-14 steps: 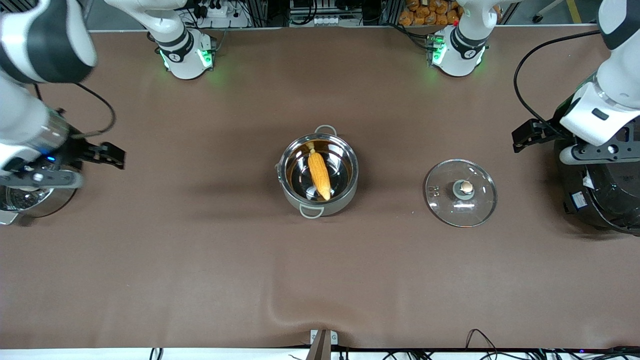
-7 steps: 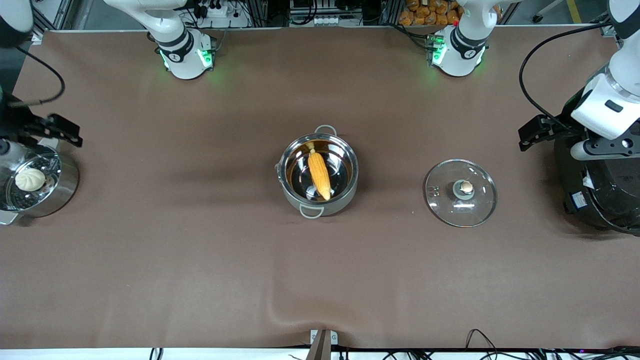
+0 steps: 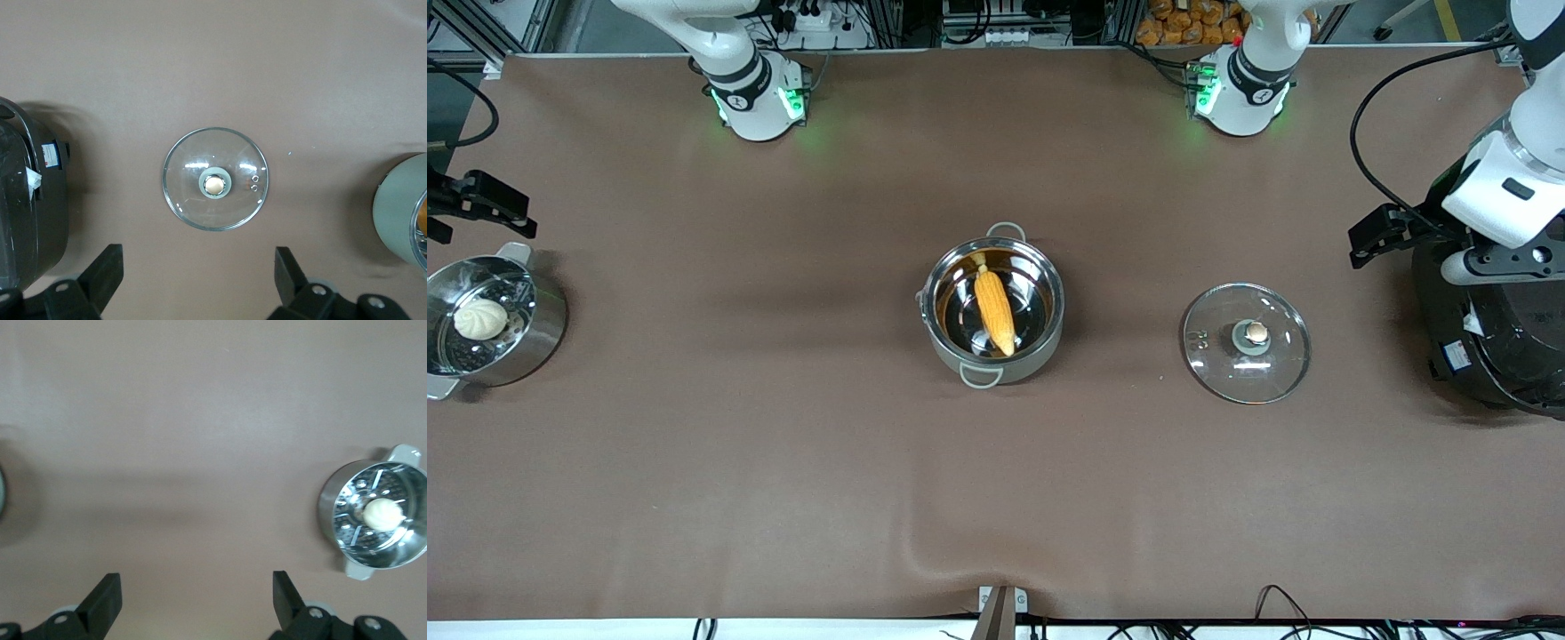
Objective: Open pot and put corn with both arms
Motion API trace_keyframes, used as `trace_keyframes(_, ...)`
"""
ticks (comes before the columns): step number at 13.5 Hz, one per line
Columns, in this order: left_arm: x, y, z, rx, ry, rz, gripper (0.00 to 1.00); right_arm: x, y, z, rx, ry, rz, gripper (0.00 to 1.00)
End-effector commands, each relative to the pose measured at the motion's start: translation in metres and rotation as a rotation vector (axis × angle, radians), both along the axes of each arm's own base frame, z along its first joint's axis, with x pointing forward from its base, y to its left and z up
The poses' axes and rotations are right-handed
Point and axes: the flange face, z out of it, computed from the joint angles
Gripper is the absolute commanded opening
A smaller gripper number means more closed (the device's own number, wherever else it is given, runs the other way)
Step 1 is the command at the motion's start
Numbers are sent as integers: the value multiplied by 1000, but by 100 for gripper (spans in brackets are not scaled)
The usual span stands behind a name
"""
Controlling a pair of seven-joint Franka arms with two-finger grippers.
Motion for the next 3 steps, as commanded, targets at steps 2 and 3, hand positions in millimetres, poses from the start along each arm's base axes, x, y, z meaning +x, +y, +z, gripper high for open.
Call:
trace_keyframes(2,-1,2,3,-5,8,-24,100,-5,5,5,78,21,-161,100)
trace_keyframes(3,-1,1,3,-3,8,-26,100,-5,5,5,75,19,-158,100)
